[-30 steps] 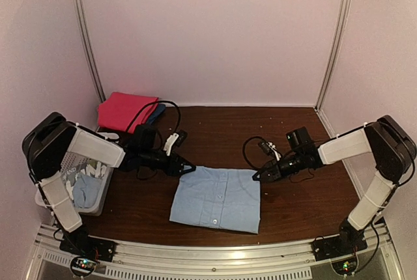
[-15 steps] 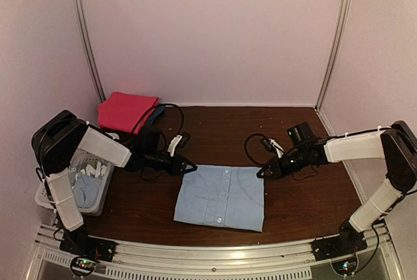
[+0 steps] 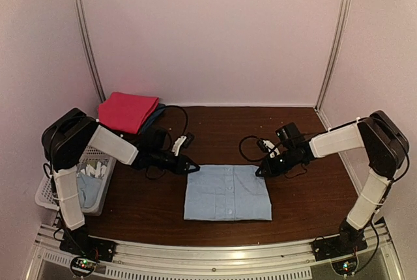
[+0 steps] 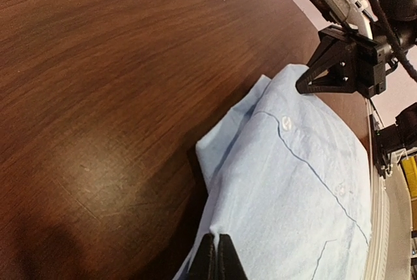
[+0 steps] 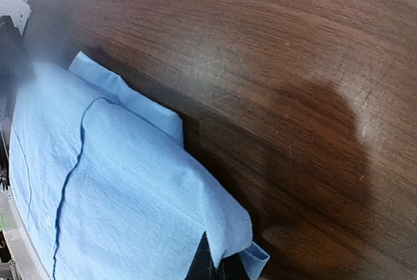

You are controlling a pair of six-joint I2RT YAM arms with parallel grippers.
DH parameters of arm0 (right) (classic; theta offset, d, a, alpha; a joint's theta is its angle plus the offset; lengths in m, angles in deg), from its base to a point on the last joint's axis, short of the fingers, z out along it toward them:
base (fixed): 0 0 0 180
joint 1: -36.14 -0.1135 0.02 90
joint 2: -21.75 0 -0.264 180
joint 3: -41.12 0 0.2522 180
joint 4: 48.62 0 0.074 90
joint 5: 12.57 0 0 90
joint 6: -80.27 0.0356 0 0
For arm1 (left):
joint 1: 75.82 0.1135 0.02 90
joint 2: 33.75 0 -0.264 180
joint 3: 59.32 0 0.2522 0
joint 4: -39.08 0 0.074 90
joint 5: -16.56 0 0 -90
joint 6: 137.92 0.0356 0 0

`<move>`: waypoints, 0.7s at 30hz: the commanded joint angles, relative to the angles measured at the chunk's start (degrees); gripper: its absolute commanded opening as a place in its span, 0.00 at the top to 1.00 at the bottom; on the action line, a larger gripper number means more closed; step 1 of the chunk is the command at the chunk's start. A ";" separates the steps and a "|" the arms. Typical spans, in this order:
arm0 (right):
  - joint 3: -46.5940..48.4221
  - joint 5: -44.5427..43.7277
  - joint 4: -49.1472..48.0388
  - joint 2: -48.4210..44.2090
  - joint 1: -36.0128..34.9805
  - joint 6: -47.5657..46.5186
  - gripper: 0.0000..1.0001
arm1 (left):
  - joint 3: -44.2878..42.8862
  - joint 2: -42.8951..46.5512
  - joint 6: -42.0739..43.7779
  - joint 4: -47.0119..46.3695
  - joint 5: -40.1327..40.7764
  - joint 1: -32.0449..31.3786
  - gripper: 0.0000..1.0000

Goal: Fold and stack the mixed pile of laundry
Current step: Smooth out the square-folded shirt at the center of the board.

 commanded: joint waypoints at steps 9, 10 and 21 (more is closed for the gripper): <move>-0.78 -7.93 6.40 -8.55 -0.12 -0.94 1.00 | 0.47 4.13 1.94 3.79 4.30 1.04 1.00; -0.40 -7.64 5.77 -7.12 0.05 -1.23 1.00 | 0.15 2.91 1.67 3.75 4.82 1.38 1.00; 2.65 -12.57 -3.74 4.94 0.36 3.14 1.00 | -8.34 -5.22 3.41 9.79 12.70 1.91 0.99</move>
